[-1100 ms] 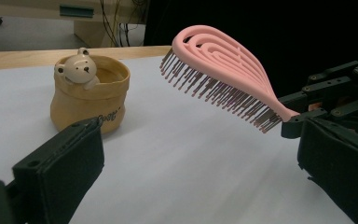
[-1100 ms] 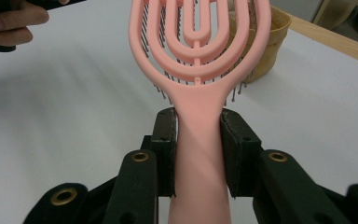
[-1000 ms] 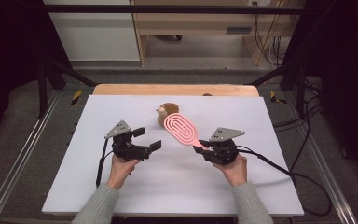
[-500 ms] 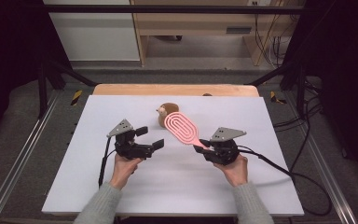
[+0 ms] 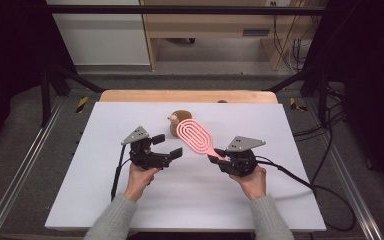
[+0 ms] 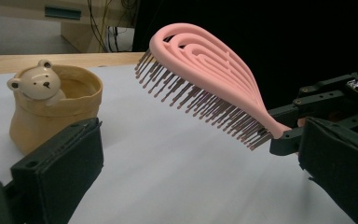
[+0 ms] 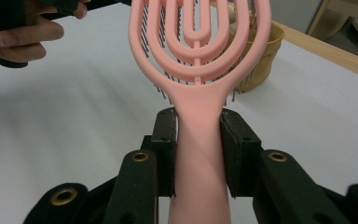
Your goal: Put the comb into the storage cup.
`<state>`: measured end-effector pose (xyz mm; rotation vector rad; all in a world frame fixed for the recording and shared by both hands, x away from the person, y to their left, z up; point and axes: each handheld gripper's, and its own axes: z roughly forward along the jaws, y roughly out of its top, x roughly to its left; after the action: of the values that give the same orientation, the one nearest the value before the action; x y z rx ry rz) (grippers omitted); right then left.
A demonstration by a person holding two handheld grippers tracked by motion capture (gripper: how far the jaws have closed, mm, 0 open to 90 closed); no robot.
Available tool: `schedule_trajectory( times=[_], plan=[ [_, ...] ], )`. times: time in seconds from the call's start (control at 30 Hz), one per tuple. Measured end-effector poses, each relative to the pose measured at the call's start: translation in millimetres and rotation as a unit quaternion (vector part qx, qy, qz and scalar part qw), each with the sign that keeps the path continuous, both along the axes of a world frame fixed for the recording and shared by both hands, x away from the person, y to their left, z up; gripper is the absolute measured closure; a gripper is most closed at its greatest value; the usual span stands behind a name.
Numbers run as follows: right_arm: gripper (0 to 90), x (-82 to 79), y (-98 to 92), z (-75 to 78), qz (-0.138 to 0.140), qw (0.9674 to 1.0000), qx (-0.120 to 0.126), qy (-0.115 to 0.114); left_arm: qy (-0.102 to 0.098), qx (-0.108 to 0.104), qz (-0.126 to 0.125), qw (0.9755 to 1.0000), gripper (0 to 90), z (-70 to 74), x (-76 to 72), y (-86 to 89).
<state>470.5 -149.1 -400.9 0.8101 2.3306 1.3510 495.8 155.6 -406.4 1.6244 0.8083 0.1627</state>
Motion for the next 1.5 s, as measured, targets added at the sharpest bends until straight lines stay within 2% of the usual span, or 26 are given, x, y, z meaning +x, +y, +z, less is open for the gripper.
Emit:
schedule_trajectory(
  times=[0.27,0.97,1.27,1.5],
  plan=[
    [69.7,-0.5,0.2,0.5,0.000,1.0000,-0.001,-0.002,0.004,-0.011,-0.002,0.9999,0.0,1.2,2.4,-6.7],
    [69.7,-1.7,0.0,2.2,0.002,1.0000,0.001,-0.007,0.014,-0.022,-0.004,0.9996,1.0,4.1,7.5,-28.4],
    [69.6,-2.3,-0.2,2.9,0.003,0.9999,0.004,-0.011,0.019,-0.030,-0.007,0.9993,5.1,1.6,9.0,-36.0],
    [69.7,-2.8,0.6,3.1,0.005,0.9999,0.003,-0.012,0.025,-0.042,-0.010,0.9987,13.3,-0.4,10.2,-39.5]
  ],
)
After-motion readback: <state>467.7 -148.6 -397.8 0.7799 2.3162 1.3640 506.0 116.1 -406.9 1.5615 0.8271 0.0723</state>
